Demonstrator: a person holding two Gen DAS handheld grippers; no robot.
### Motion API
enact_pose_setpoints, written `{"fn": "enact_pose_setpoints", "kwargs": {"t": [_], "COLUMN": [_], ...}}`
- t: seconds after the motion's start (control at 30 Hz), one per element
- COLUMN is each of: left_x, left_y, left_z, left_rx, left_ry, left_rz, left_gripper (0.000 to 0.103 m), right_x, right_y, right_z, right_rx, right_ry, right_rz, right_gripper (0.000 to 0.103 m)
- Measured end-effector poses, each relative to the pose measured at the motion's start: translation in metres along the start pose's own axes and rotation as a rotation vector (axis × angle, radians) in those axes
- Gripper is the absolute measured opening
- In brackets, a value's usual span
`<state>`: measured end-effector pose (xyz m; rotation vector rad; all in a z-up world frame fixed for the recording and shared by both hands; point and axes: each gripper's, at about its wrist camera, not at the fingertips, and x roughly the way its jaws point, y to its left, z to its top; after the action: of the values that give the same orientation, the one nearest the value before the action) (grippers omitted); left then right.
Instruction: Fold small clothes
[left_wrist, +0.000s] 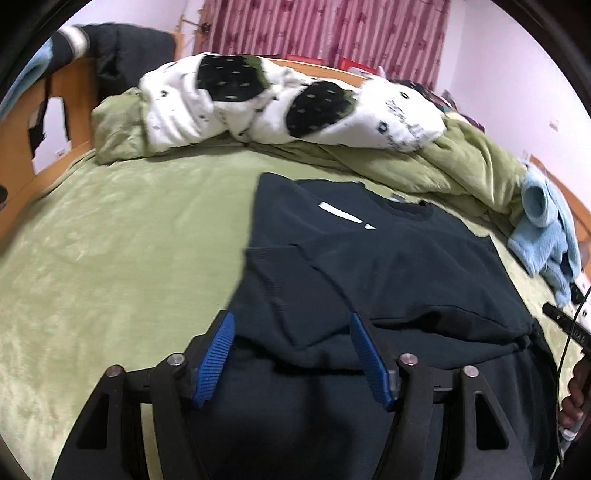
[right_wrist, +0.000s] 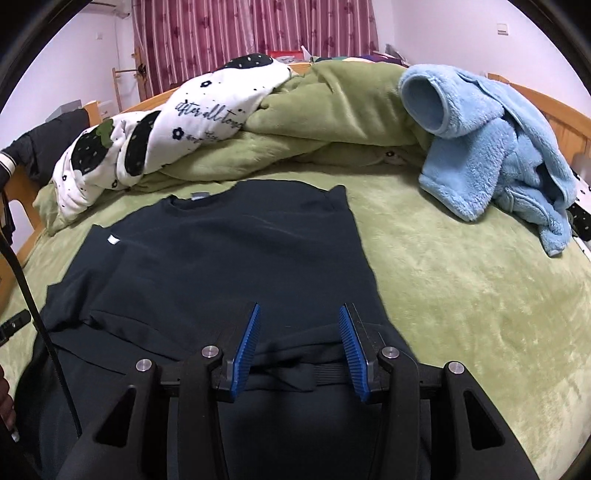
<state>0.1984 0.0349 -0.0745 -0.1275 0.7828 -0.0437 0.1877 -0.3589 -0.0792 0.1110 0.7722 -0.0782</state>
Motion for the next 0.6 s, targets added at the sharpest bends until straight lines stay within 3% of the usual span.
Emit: {"fn": "enact_pose_setpoints", "kwargs": {"t": [0.2,0.33,0.47,0.6], "left_x": [0.017,0.030,0.046,0.053], "left_y": [-0.027,-0.028,-0.038,-0.045], "left_z": [-0.007,-0.009,-0.013,-0.017], "left_rx": [0.101,0.106,0.180,0.217], "left_ry": [0.005,0.032,0.065,0.063], "left_rz": [0.026,0.043,0.096,0.142], "left_gripper": [0.043,0.043,0.046,0.046], "right_x": [0.007,0.017,0.018,0.027], "right_y": [-0.016,-0.026,-0.036,-0.039], "right_z": [-0.002,-0.003,-0.003,-0.006], "right_rx": [0.003,0.023,0.073,0.082], "right_ry": [0.005,0.042,0.054,0.085], "right_rz": [0.000,0.002,0.024,-0.013], "right_gripper": [0.044,0.044,0.044,0.044]}}
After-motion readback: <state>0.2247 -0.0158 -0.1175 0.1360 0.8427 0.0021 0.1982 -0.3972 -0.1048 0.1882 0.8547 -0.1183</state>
